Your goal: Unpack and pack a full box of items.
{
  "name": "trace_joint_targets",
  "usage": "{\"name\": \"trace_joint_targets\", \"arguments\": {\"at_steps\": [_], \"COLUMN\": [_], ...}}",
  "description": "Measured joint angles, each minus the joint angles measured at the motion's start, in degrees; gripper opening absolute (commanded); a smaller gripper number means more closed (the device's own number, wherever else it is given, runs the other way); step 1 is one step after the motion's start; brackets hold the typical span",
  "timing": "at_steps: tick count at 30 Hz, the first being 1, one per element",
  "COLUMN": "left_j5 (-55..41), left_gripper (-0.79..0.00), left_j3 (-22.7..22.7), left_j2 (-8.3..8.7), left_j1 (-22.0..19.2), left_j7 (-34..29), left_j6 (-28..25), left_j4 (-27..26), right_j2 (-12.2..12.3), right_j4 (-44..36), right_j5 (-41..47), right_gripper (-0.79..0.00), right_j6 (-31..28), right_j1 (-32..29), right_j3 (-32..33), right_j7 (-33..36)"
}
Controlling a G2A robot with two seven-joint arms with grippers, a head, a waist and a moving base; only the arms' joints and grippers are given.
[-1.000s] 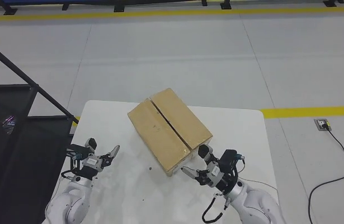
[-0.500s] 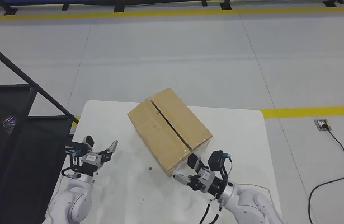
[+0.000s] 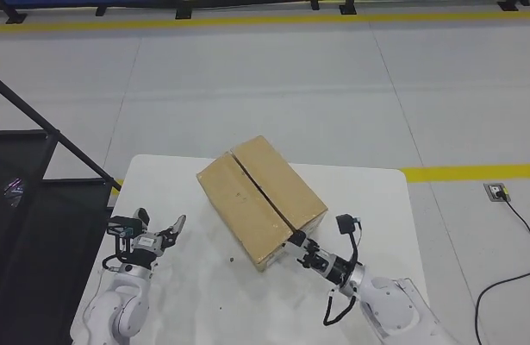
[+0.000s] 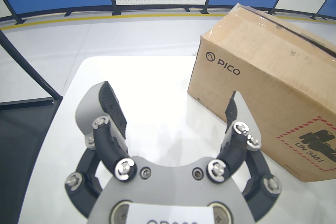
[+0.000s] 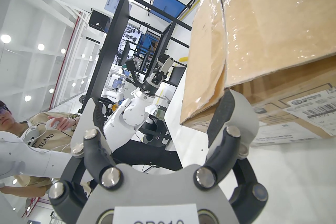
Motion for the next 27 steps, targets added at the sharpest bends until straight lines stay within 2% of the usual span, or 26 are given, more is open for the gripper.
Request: {"name": "trace_joint_targets", "arguments": {"at_steps": [12, 15, 17, 18, 22, 24, 27], "left_j5": [-0.4, -0.27, -0.27, -0.28, -0.09, 0.05, 0.14], "left_gripper": [0.0, 0.0, 0.0, 0.0, 0.0, 0.0, 0.0], "left_j3": [0.03, 0.15, 0.16, 0.16, 0.13, 0.11, -0.05], "left_j2": [-0.19, -0.24, -0.26, -0.27, -0.31, -0.32, -0.33], "left_j1": [0.25, 0.26, 0.27, 0.27, 0.29, 0.29, 0.16], "left_j7": [0.11, 0.18, 0.22, 0.27, 0.33, 0.23, 0.22], "left_j6": [0.09, 0.1, 0.03, 0.01, 0.0, -0.03, -0.04], "left_j4": [0.36, 0.37, 0.4, 0.4, 0.42, 0.38, 0.44], "right_j2": [-0.62, -0.72, -0.85, -0.92, -1.2, -1.26, -1.25], "right_j4": [-0.15, -0.4, -0.69, -0.78, -0.42, -0.23, -0.35], "right_j5": [-0.28, -2.28, -4.87, -5.8, -7.18, -7.71, -8.94], "right_gripper": [-0.006, -0.24, -0.308, -0.422, -0.502, -0.505, -0.668], "right_j6": [0.57, 1.71, 3.55, 4.35, 6.03, 6.23, 5.97], "right_j1": [1.93, 2.22, 2.36, 2.43, 2.87, 2.97, 2.76], "right_j3": [-2.21, -2.55, -3.07, -3.36, -4.13, -4.21, -4.12], "right_j7": [-0.49, -1.34, -2.63, -3.1, -4.25, -4.56, -4.92]}}
